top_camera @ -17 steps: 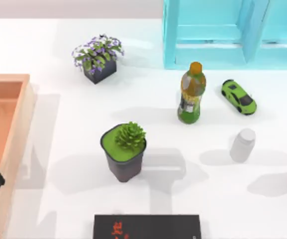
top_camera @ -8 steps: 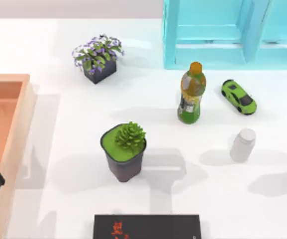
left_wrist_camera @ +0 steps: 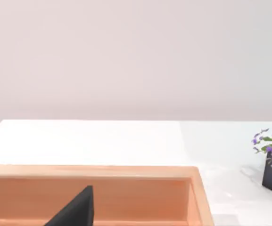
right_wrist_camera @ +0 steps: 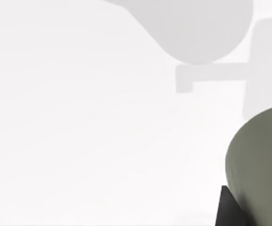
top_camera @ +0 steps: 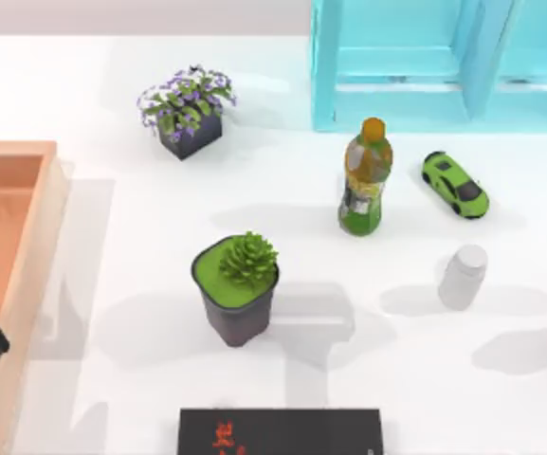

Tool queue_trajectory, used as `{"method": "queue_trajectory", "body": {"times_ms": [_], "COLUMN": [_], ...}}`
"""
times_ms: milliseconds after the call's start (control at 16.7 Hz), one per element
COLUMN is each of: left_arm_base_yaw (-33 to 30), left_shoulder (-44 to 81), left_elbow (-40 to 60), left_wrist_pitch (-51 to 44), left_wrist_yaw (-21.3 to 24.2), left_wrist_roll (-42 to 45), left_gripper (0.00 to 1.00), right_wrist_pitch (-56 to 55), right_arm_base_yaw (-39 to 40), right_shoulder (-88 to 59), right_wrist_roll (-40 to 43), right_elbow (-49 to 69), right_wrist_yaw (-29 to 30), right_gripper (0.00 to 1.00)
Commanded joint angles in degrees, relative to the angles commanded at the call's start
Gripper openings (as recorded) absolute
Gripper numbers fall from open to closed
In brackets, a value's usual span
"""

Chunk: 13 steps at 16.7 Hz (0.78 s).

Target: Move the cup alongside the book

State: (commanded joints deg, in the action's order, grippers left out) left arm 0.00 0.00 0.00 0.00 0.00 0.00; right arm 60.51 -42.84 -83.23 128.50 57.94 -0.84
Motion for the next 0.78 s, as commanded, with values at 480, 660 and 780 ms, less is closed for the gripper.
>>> {"method": "queue_trajectory", "body": {"times_ms": [480, 660, 780], "left_arm_base_yaw": [0.0, 0.0, 0.0], "left_shoulder": [0.0, 0.0, 0.0], "left_elbow": [0.0, 0.0, 0.0], "left_wrist_pitch": [0.0, 0.0, 0.0], "left_wrist_yaw": [0.0, 0.0, 0.0], "left_wrist_roll": [0.0, 0.0, 0.0], "left_gripper": [1.0, 1.0, 1.0], "right_wrist_pitch": [3.6, 4.65, 5.22], "right_arm_base_yaw": [25.06, 36.47, 44.29], "right_shoulder": [1.59, 1.52, 0.93], "right_wrist_roll": [-44.33, -66.95, -82.91], "right_elbow": [12.91, 16.52, 17.98], "right_wrist_yaw": [-1.99, -2.56, -2.81], "right_gripper": [0.0, 0.0, 0.0]}}
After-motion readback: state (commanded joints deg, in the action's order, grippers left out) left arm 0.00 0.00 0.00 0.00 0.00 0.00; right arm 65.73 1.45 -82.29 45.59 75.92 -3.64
